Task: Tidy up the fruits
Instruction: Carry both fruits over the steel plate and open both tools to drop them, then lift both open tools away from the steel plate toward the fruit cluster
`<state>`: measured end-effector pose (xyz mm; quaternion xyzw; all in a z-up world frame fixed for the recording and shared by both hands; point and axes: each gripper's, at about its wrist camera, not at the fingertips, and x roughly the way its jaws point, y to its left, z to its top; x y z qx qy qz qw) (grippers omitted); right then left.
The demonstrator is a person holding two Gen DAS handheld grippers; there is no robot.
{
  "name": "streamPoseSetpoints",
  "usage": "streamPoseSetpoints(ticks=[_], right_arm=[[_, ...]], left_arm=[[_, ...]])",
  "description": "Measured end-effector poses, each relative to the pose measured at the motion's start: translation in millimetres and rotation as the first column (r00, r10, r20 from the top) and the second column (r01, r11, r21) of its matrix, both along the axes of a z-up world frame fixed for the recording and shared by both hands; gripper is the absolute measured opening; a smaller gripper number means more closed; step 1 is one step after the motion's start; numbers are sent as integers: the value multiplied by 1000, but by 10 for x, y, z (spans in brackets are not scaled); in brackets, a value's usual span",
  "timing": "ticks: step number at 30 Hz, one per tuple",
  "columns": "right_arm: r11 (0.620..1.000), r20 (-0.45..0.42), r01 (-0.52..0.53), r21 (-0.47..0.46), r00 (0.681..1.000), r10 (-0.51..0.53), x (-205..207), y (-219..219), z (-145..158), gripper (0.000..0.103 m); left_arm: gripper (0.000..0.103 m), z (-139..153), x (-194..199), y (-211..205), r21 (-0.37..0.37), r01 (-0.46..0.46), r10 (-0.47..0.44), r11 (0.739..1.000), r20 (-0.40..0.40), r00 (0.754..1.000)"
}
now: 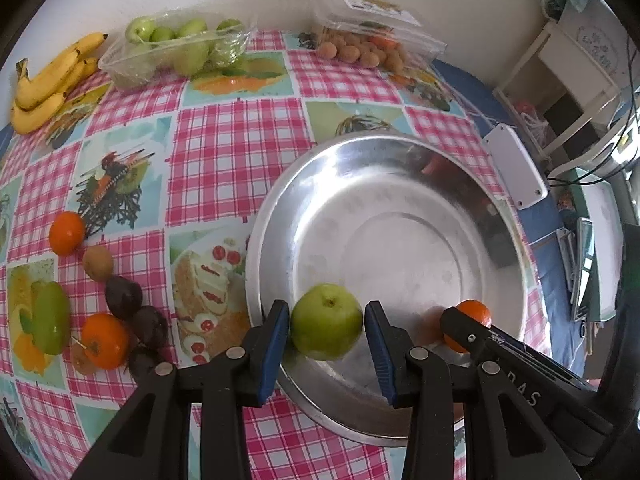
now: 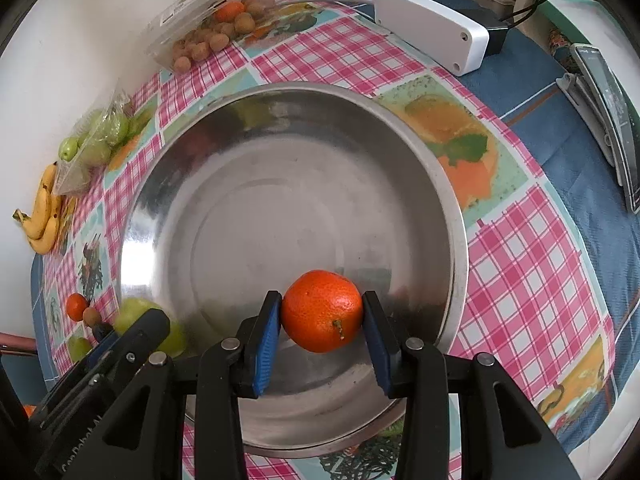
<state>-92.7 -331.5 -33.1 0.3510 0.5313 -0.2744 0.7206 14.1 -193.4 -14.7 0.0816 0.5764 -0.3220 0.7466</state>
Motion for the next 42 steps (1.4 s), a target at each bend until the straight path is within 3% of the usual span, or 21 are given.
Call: streamPoseSetpoints(ticks=[9,18,29,42], right_arm=[[999,24,-11,-39,1000,12,17,17,205,49],[996,12,-48,-70,999,49,50,118,313,50],[975,22,-193,-110,980,196,334,598,448,51],[967,12,-228,-115,973,231,419,741,453,51]], left_arm=[[59,226,33,136,-16,-30,30,999,35,999],[66,280,236,532,40,-164,162,986,63,985],[66,247,528,1169,70,-334,330,940,61,942],[67,242,553,1377,85,-364,360,928,60,931]])
